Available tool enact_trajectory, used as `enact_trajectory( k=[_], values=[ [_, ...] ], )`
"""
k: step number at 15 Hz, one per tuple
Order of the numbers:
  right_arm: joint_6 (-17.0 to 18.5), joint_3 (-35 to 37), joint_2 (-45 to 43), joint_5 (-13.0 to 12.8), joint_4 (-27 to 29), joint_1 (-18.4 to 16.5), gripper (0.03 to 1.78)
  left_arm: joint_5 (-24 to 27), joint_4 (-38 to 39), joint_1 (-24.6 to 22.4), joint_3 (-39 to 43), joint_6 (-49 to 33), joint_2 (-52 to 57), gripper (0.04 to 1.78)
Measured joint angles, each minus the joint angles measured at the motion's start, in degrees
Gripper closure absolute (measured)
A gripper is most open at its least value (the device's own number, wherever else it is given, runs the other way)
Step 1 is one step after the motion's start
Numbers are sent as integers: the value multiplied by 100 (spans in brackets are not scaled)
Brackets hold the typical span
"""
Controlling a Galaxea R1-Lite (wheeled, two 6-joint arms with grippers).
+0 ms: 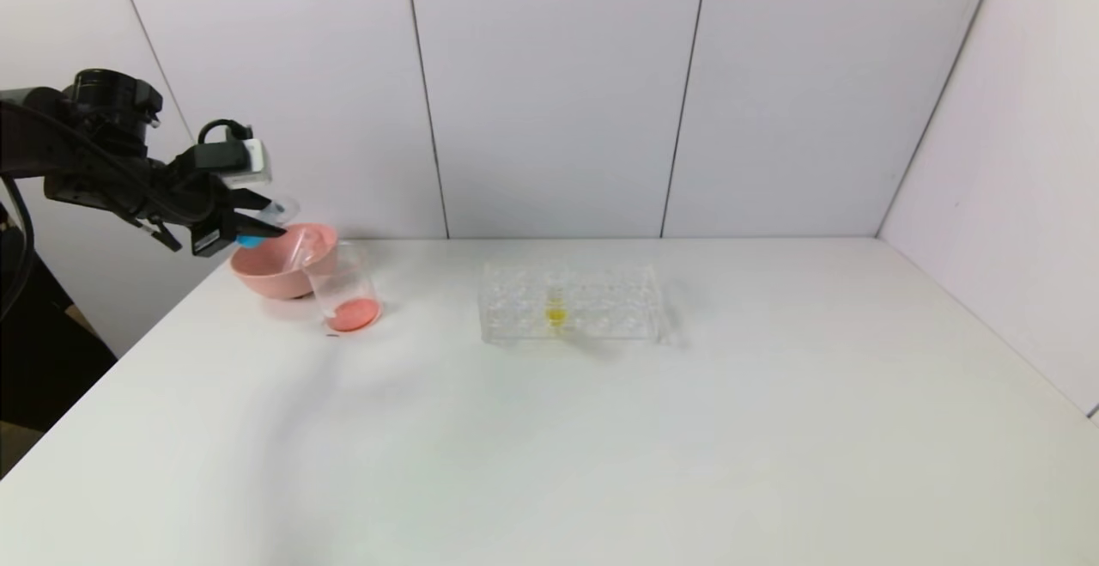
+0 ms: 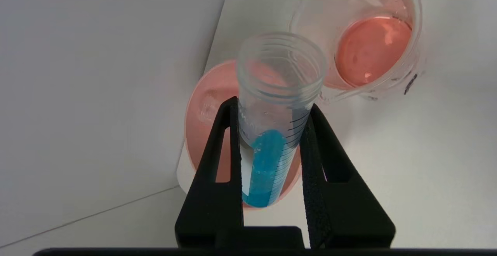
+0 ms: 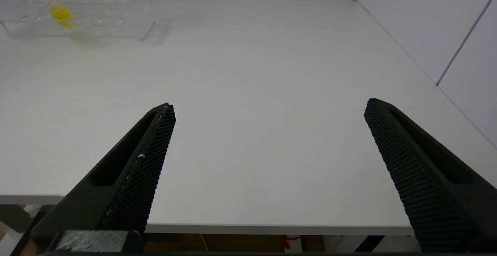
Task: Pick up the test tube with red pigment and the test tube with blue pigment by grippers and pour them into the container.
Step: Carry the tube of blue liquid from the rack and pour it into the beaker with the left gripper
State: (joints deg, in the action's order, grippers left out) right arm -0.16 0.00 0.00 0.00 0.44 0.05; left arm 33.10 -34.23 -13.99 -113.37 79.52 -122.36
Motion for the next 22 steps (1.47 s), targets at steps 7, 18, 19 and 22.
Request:
enact_trajectory(
  k=[7, 18, 19, 22],
  values=[
    [0, 0, 0, 0, 0, 5, 4, -822, -236, 160, -44, 556, -24, 137],
    [0, 0, 0, 0, 0, 0, 4, -1629, -262, 471, -46, 830, -27, 137],
    [0, 0, 0, 0, 0, 0, 4, -1755, -265, 513, -46, 835, -27, 137],
    [0, 0, 0, 0, 0, 2, 4, -2011, -265, 614, -52, 837, -27, 137]
  ],
)
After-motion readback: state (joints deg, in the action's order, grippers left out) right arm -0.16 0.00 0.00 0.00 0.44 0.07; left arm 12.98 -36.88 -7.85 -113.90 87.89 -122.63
